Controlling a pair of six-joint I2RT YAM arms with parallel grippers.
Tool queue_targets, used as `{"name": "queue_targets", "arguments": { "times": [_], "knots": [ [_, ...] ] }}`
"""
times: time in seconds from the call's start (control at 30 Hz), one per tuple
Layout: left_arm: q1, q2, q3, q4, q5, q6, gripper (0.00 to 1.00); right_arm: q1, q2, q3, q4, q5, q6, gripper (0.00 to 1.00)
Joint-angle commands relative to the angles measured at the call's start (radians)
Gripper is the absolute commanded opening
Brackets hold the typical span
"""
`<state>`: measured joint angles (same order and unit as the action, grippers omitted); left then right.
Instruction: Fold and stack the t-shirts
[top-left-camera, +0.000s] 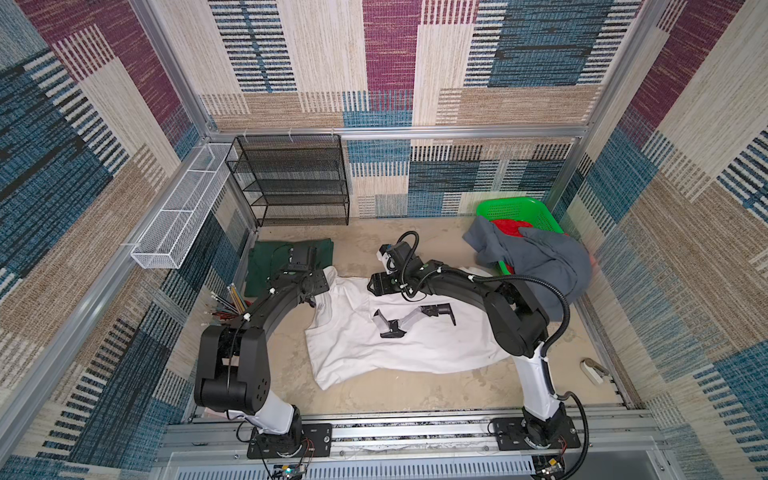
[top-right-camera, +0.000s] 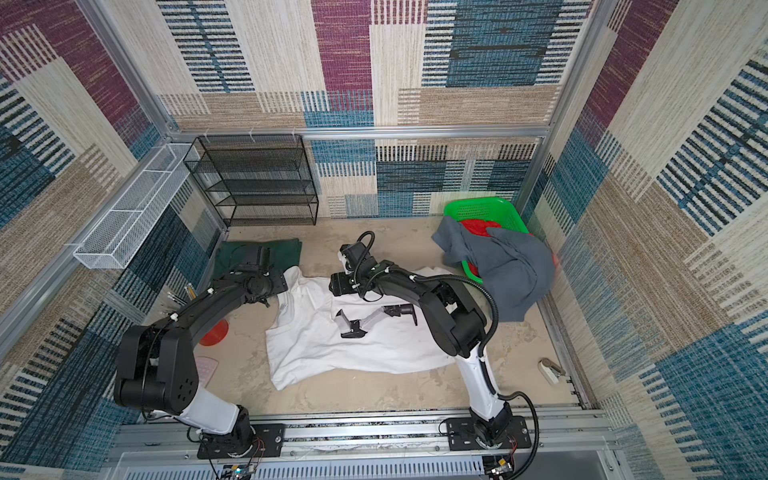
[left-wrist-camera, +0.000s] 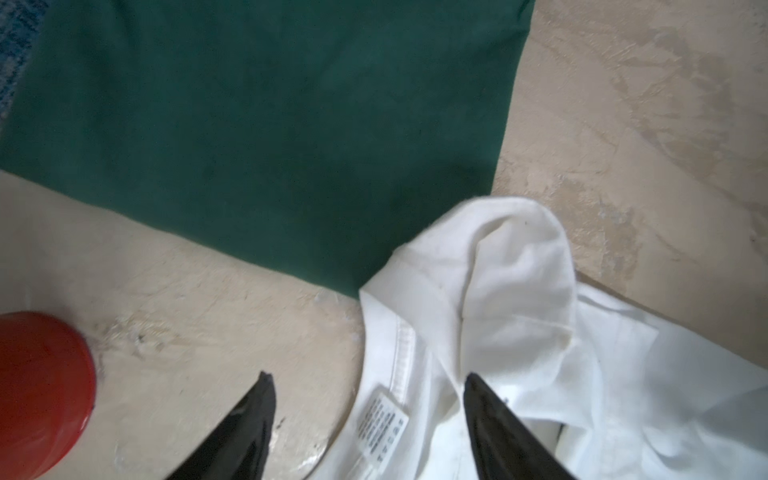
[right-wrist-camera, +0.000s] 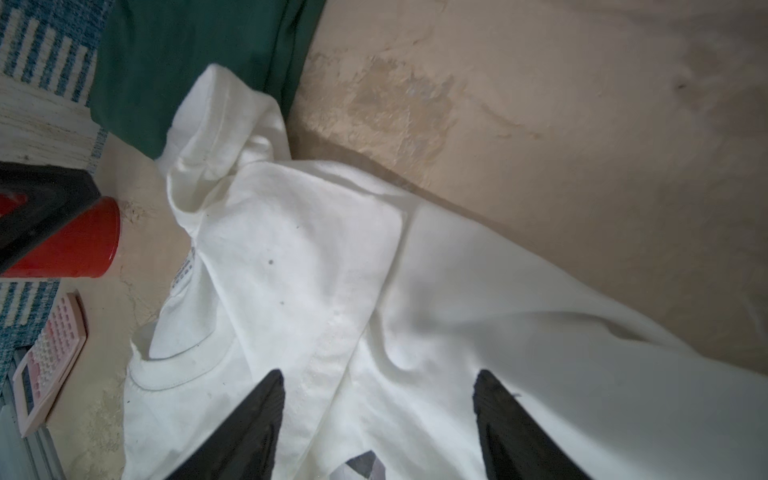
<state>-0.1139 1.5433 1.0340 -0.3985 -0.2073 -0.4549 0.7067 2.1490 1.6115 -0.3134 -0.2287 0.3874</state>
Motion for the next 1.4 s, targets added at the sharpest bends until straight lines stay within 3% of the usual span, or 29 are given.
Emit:
{"name": "queue_targets", "arguments": {
  "times": [0.0,0.2,0.33,0.7,1.07,1.17,1.37],
  "knots": [
    [0.002,-0.077,-0.059,0.029,-0.024,-0.044,0.79,0.010,0.034,0.049,-0.020,0.018,-0.030,0.69],
    [0.002,-0.244,-0.180,0.072,0.100,-0.085,0.89,0.011,0.152,0.195,-0.058,0.049,-0.051,0.60],
    [0.002,-0.316,-0.214,0.053,0.125,-0.085,0.89,0.011,0.240,0.324,-0.111,0.075,-0.068,0.54],
    [0.003,-0.316,-0.239,0.053,0.130,-0.095,0.89,0.012,0.432,0.634,-0.307,0.121,-0.090,0.34],
    [0.003,-0.296,-0.225,0.063,0.124,-0.095,0.87,0.014,0.330,0.475,-0.214,0.106,-0.077,0.27],
    [0.003,-0.291,-0.226,0.063,0.110,-0.095,0.86,0.018,0.301,0.426,-0.184,0.079,-0.078,0.18],
    [0.003,-0.288,-0.235,0.065,0.111,-0.096,0.86,0.028,0.266,0.377,-0.148,0.079,-0.076,0.17]
  ]
}}
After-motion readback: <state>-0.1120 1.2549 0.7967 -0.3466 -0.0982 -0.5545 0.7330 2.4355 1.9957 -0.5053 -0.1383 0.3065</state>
